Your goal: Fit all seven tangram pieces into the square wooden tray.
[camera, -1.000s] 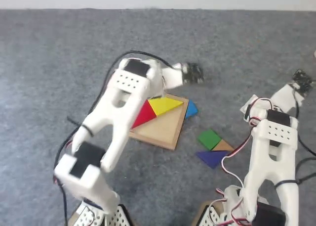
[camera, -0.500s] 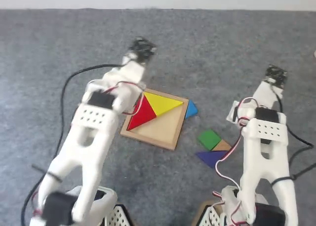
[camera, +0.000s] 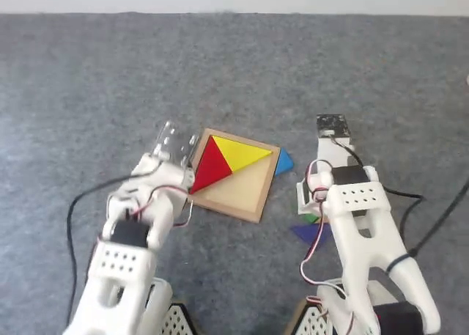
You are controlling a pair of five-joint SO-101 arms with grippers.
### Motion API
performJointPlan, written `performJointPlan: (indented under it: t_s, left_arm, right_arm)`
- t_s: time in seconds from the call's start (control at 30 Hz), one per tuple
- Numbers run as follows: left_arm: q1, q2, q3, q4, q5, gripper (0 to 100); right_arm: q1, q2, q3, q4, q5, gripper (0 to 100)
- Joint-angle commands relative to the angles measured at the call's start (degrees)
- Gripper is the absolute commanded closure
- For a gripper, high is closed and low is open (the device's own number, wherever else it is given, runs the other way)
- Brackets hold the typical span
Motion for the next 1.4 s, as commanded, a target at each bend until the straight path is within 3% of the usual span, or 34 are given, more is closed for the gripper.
performJointPlan:
  t_s: [0.0, 0.4, 0.5, 0.67, 0.9, 1.37]
  left_arm:
    - [-0.6, -9.4, 3.8, -1.6, -1.1, 99]
    - [-4.6, -24.1, 16.6, -1.5, -1.4, 99]
    - [-4.6, -27.0, 16.7, 4.1, -1.4, 99]
    - [-4.2, -33.0, 16.7, 13.7, -1.4, 99]
    - [-4.5, -37.4, 16.5, 22.7, -1.4, 99]
    - [-4.0, -37.5, 16.5, 23.4, -1.5, 99]
  right_arm:
    - [-0.8, -2.7, -0.2, 0.2, 0.7, 91.8]
    - [-0.7, -3.0, 0.4, 5.7, 1.9, 91.8]
    - [-1.1, -5.1, 4.0, 3.5, 6.2, 92.3]
    - [-0.8, -16.0, 13.9, -6.5, 6.6, 92.3]
    - [-0.8, -33.1, 23.9, -9.4, 6.6, 92.1]
    - [0.7, -61.5, 31.8, -10.8, 6.2, 92.3]
